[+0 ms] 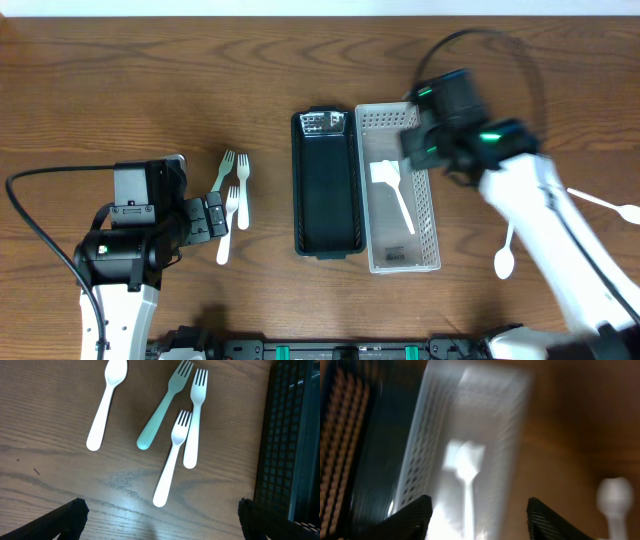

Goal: Pack container
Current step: 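Return the right gripper to the spoons and grasp another white spoon, then carry the spoon over and drop it into the clear basket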

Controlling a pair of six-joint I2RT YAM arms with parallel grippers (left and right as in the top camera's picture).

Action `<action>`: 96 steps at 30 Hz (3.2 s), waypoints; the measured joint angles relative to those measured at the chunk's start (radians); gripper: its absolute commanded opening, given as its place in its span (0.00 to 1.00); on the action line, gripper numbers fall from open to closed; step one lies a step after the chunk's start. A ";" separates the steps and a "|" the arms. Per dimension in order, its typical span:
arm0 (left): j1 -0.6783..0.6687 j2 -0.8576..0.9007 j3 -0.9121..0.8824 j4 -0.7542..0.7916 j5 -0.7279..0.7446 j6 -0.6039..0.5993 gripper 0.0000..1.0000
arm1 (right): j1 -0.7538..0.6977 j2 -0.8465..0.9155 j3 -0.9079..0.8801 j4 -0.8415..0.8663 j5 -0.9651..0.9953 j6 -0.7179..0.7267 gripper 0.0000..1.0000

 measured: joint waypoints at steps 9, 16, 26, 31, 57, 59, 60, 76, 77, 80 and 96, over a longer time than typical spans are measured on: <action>0.000 0.000 0.000 0.000 0.000 0.000 0.98 | -0.390 -0.005 -0.004 -0.054 0.042 -0.250 0.91; 0.000 0.000 0.000 0.000 0.000 0.000 0.98 | -0.528 0.155 -0.099 0.027 0.034 -0.365 0.92; 0.000 0.000 0.000 0.000 0.000 0.000 0.98 | -0.558 0.368 -0.116 0.096 -0.013 -0.436 0.91; 0.000 0.000 0.000 0.000 0.000 0.000 0.98 | -0.558 0.437 -0.117 0.121 -0.027 -0.439 0.90; 0.000 0.000 0.000 0.000 0.000 0.000 0.98 | -0.558 0.472 -0.117 0.122 -0.045 -0.441 0.26; 0.000 0.000 0.000 0.000 0.000 0.000 0.98 | -0.558 0.472 -0.117 0.122 -0.046 -0.440 0.23; 0.000 0.000 0.000 0.000 0.000 0.000 0.98 | -0.558 0.472 -0.117 0.122 -0.045 -0.439 0.23; 0.000 0.000 0.000 0.000 0.000 0.000 0.98 | -0.558 0.472 -0.117 0.134 -0.042 -0.416 0.01; 0.000 0.000 0.000 0.000 0.000 0.000 0.98 | -0.559 0.472 -0.117 0.136 -0.042 -0.409 0.01; 0.000 0.000 0.000 0.000 0.000 0.000 0.98 | -0.558 0.472 -0.116 0.144 -0.042 -0.375 0.01; 0.000 0.000 0.000 0.000 0.000 0.000 0.98 | -0.397 0.248 0.130 -0.079 -0.052 -0.118 0.01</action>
